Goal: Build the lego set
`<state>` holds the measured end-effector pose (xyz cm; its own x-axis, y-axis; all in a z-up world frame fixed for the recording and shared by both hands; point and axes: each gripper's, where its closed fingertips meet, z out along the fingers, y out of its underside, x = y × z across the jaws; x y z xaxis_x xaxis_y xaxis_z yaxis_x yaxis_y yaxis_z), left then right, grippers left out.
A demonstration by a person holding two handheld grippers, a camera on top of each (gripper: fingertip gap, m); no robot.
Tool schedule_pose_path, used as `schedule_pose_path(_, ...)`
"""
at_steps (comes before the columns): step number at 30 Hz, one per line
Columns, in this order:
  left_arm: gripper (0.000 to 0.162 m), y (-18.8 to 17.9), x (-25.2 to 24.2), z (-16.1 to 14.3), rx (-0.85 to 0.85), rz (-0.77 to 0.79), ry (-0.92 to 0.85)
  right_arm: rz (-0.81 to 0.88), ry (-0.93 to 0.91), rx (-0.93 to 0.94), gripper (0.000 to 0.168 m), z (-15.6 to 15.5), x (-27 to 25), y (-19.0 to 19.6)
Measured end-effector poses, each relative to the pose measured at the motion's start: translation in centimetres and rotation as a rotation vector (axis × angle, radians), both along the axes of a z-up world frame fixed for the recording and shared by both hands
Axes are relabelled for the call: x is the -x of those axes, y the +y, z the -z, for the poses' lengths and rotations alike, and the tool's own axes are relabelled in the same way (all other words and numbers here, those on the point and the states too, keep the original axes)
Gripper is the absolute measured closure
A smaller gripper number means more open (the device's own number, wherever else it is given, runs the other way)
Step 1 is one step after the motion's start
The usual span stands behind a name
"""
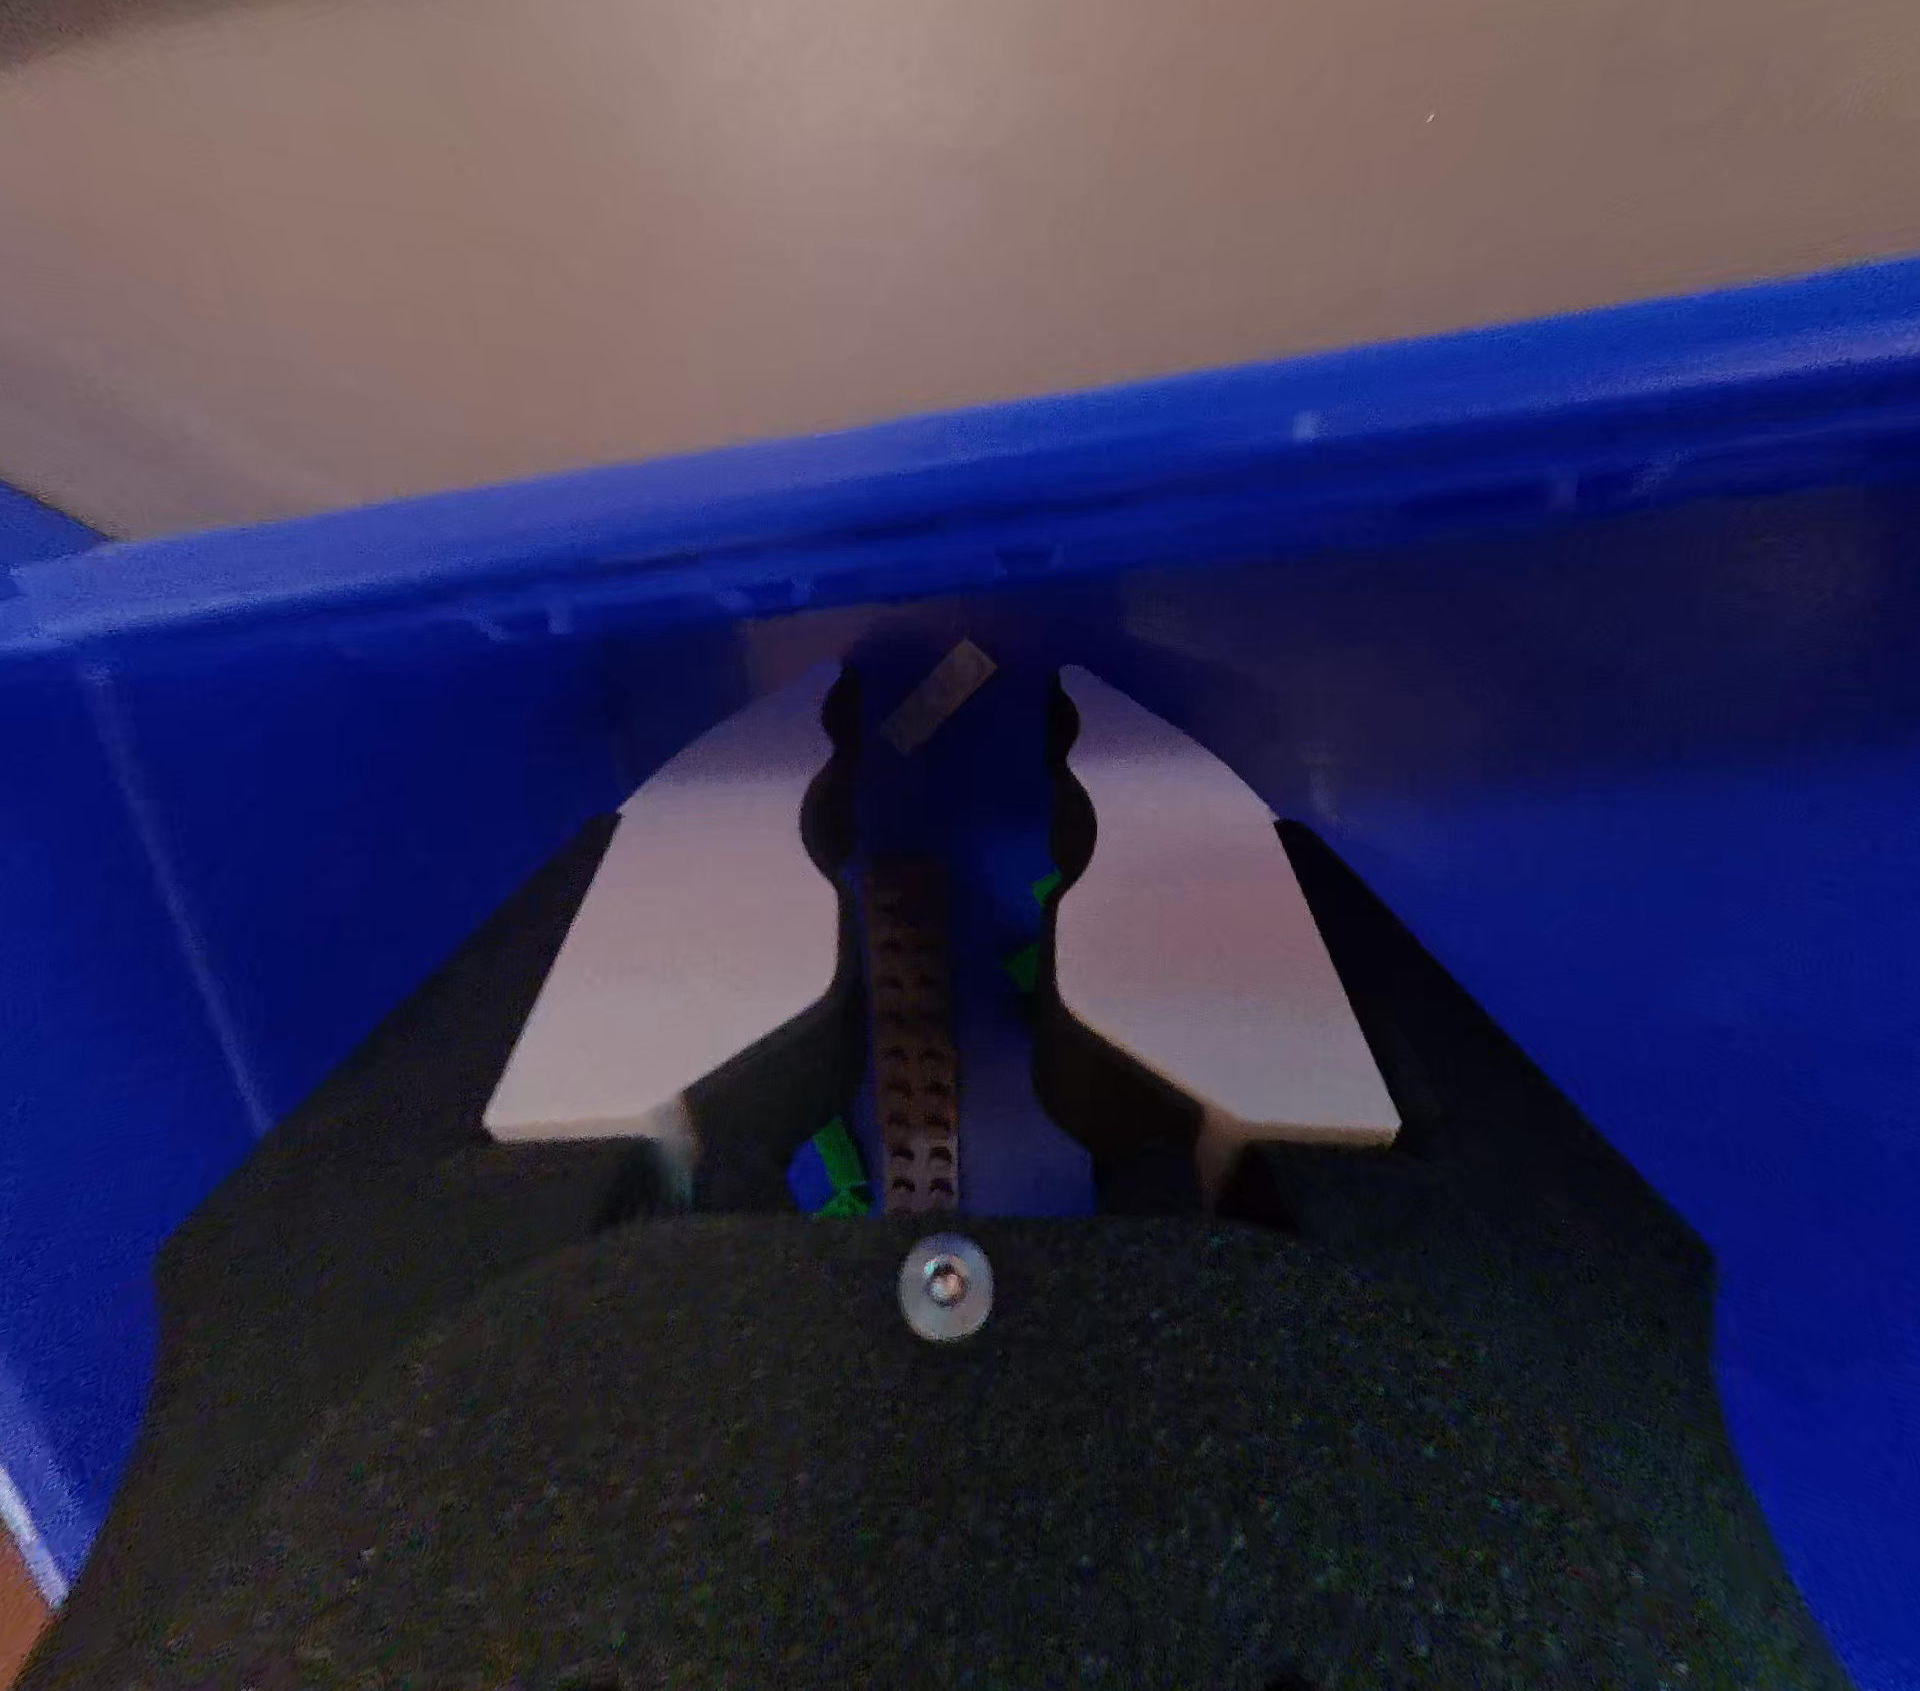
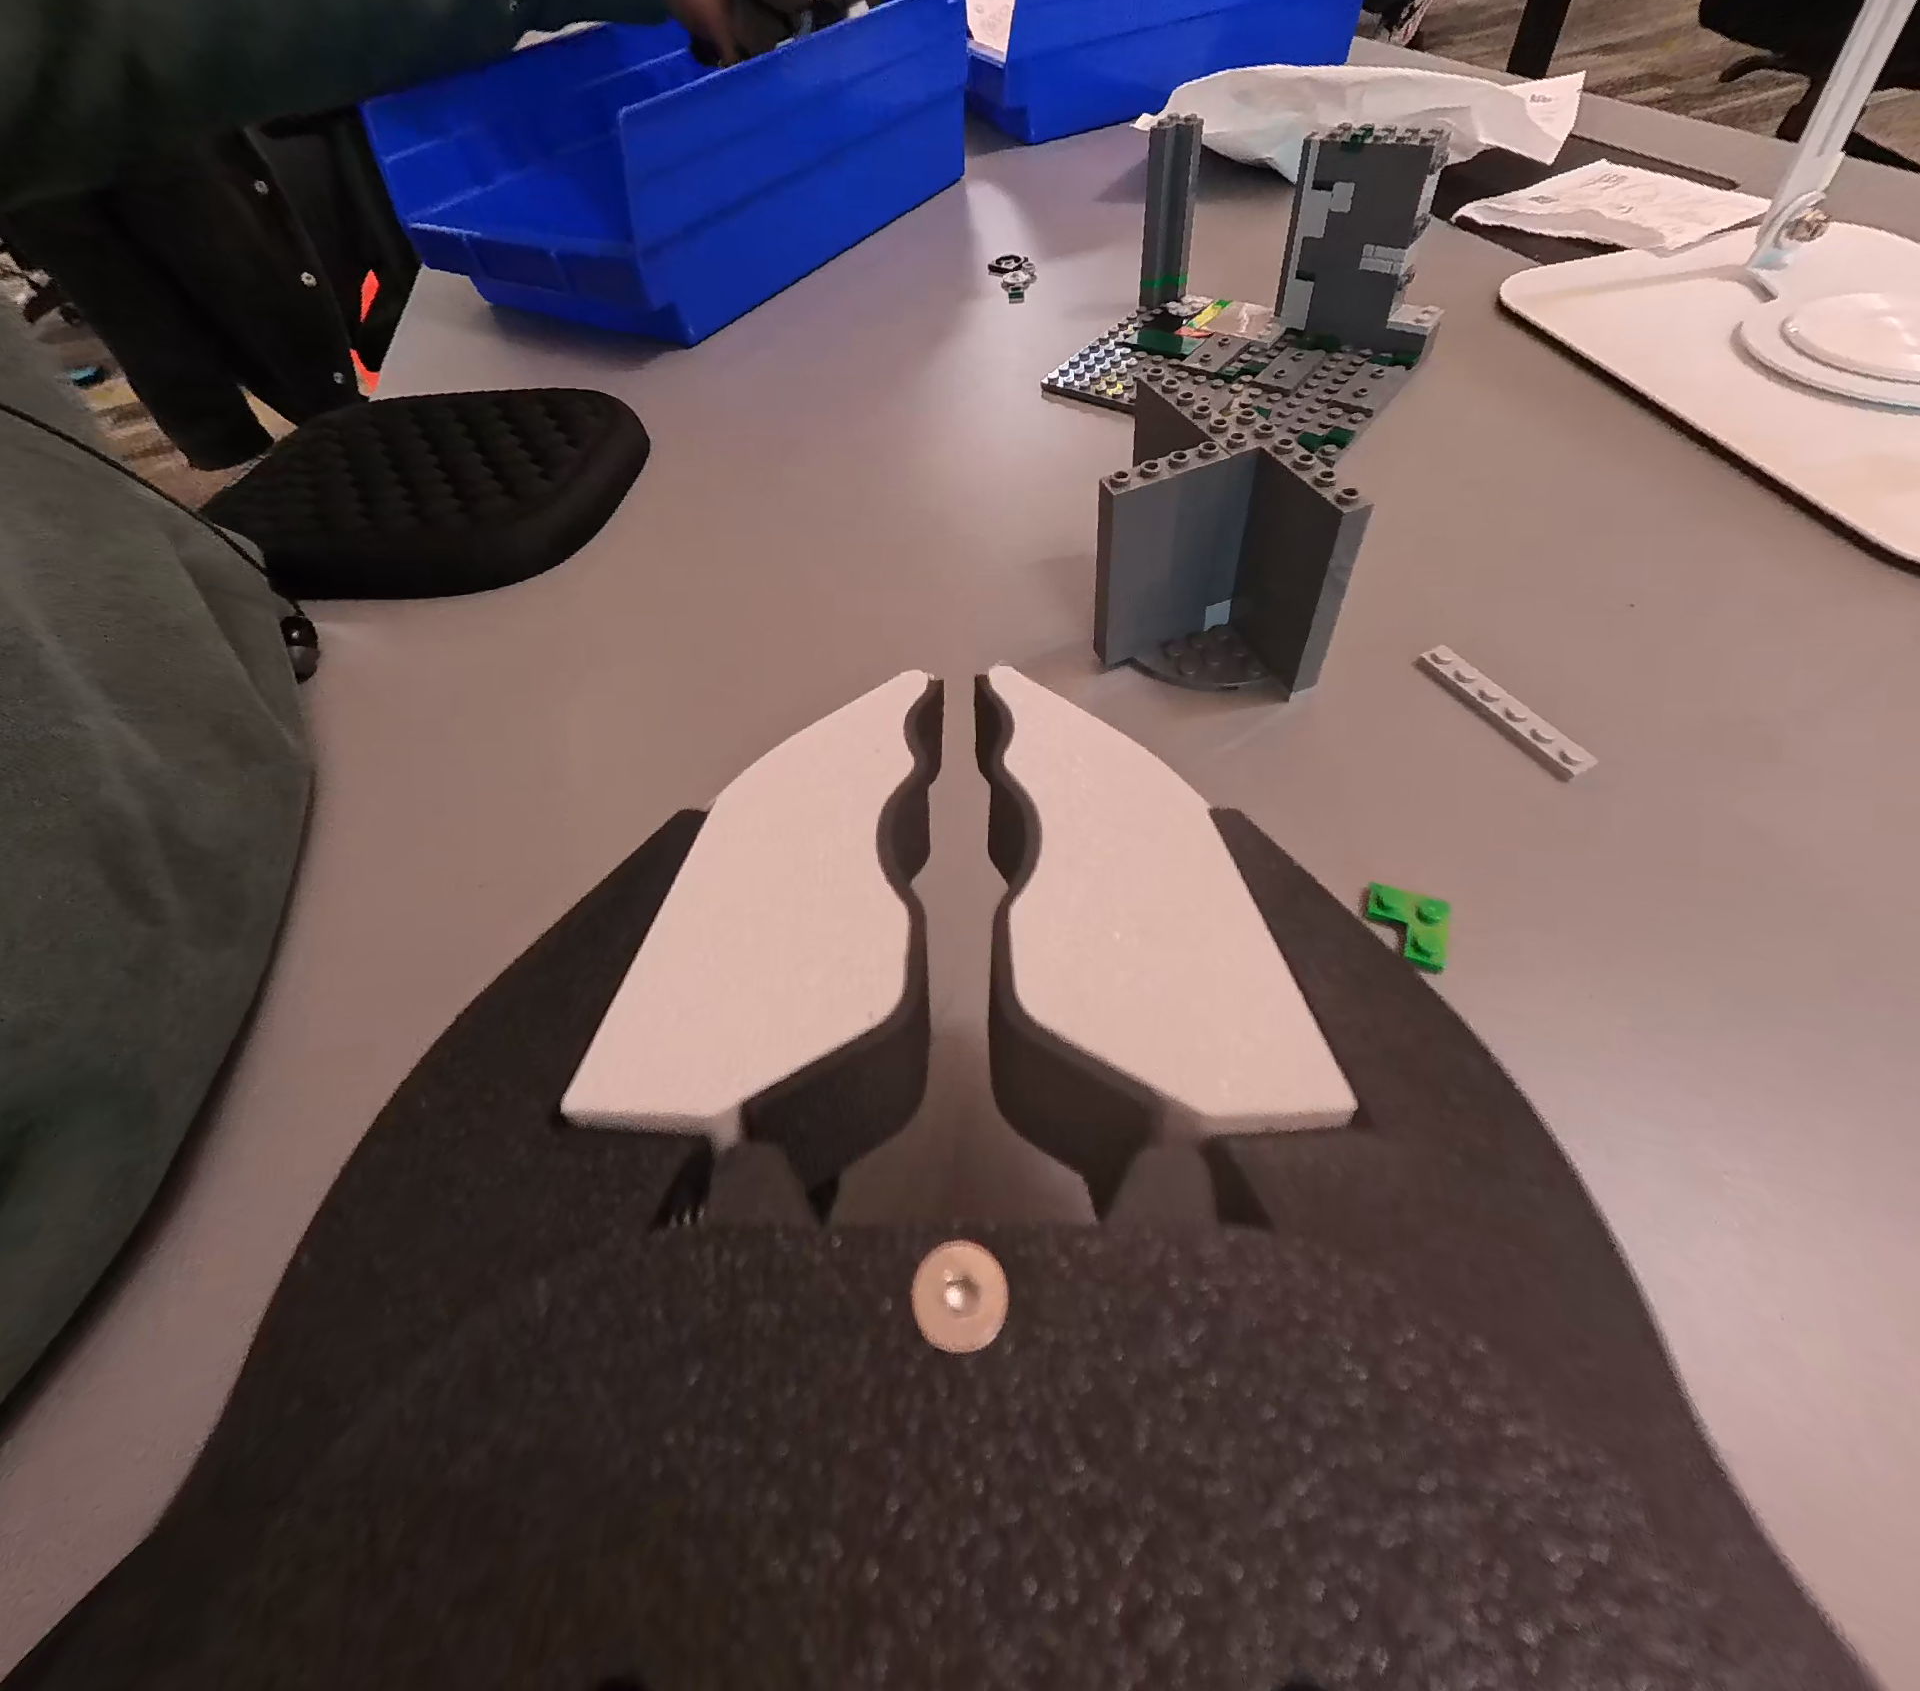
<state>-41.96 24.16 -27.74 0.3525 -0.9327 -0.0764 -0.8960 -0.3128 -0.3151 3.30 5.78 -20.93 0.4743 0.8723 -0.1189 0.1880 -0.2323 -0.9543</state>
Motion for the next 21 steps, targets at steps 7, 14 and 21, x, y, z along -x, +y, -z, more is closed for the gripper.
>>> schedule_pose_path(7,0.147,-0.7,-0.2,0.2,0.1,-0.042,-0.055,-0.01,-0.009,-0.002,0.163,0.1,0.1,-0.1)
schedule_pose_path(14,0.154,-2.3,0.0,-0.1,0.089,-0.046,0.001,-0.013,0.0,-0.023,0.163,-0.4,0.2,-0.4)
schedule_pose_path(21,0.154,-4.4,-2.4,-9.2,-0.194,-0.023,-0.067,-0.029,0.01,-0.035,0.163,-0.9,0.4,-0.6)
